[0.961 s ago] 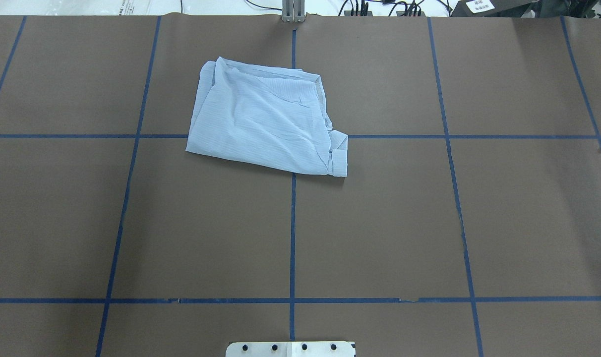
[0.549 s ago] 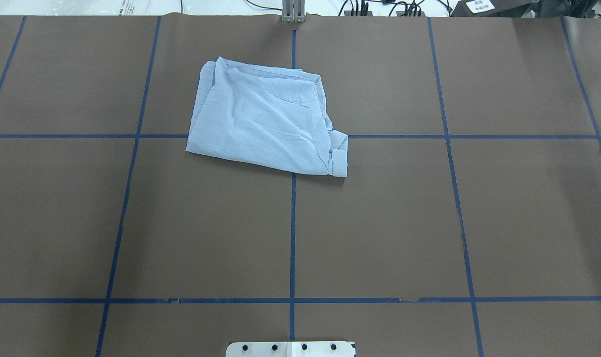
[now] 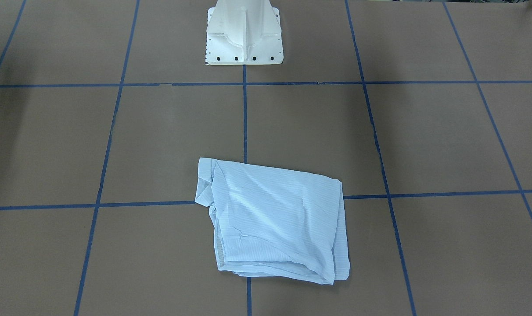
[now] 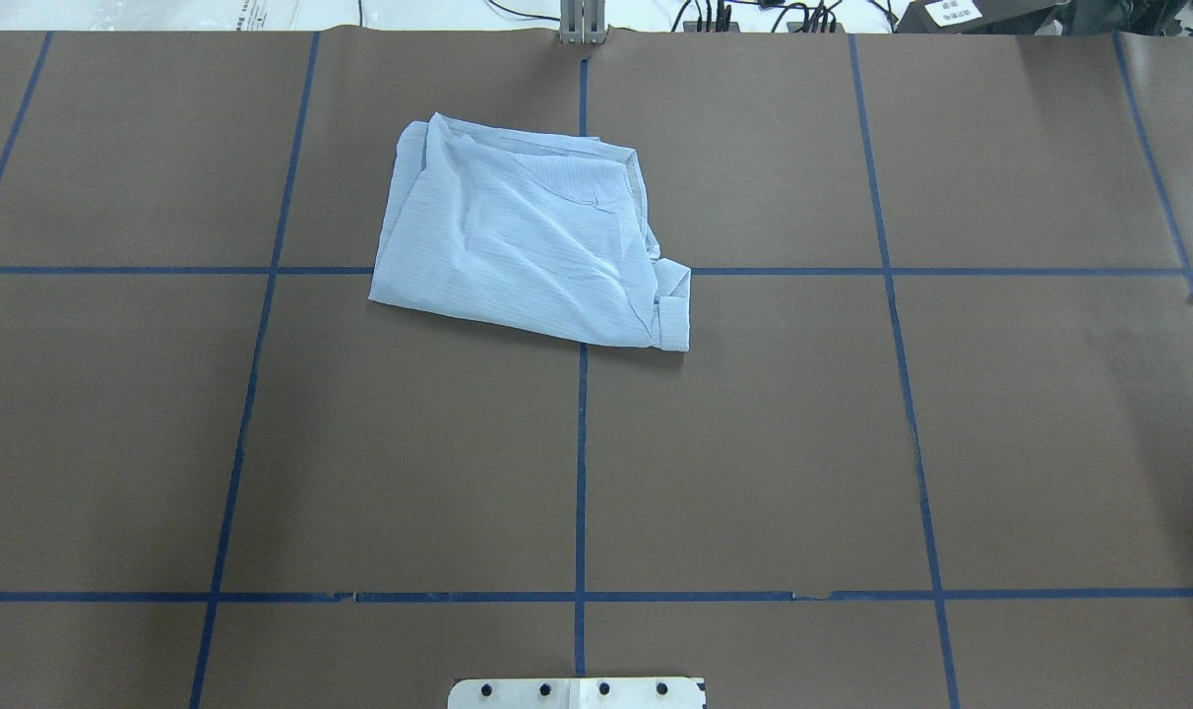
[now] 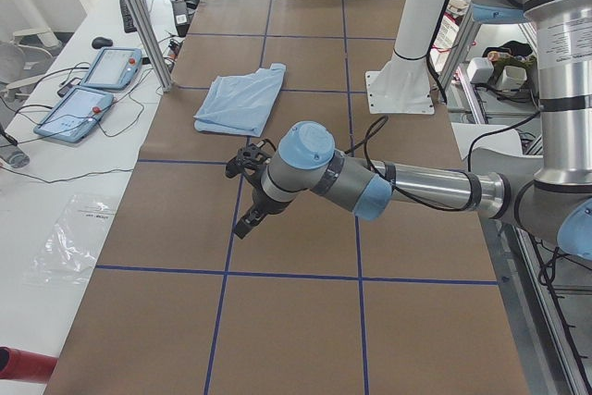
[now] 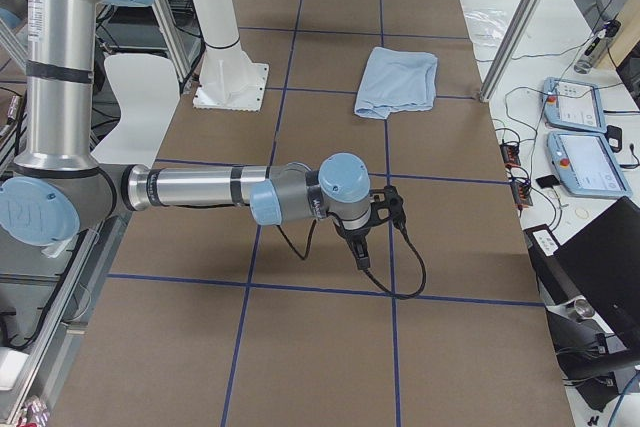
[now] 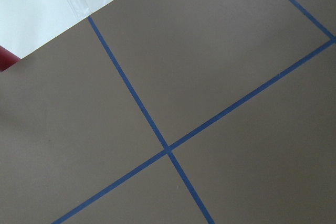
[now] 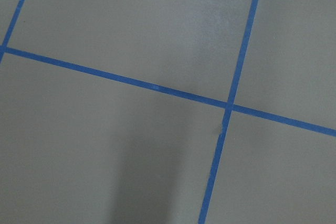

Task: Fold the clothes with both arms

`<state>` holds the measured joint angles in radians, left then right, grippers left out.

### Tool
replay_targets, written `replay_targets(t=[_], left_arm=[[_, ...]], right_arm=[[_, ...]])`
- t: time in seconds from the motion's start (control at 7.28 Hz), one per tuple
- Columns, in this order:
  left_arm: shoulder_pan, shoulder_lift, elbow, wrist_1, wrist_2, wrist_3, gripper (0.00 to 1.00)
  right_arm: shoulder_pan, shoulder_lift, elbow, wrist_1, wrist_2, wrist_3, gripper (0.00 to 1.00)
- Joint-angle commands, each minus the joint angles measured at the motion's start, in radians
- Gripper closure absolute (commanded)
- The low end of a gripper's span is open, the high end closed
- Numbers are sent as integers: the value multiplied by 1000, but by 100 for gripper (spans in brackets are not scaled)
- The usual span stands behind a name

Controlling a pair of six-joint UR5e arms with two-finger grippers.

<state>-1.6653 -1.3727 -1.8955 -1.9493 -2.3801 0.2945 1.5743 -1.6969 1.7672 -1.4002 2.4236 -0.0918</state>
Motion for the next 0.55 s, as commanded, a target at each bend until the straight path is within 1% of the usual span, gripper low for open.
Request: replay_targets(t=[0.0, 0.14, 0.41], left_arm=[[-1, 3, -10, 0, -7, 5, 0], [-1, 1, -10, 1, -4, 3, 0], [-1, 3, -8, 1, -7, 3, 0]], right_arm=[[0, -1, 0, 3, -50, -86, 0], [-2, 0, 0, 3, -67, -104, 0], [-2, 8, -3, 1, -67, -105, 0]])
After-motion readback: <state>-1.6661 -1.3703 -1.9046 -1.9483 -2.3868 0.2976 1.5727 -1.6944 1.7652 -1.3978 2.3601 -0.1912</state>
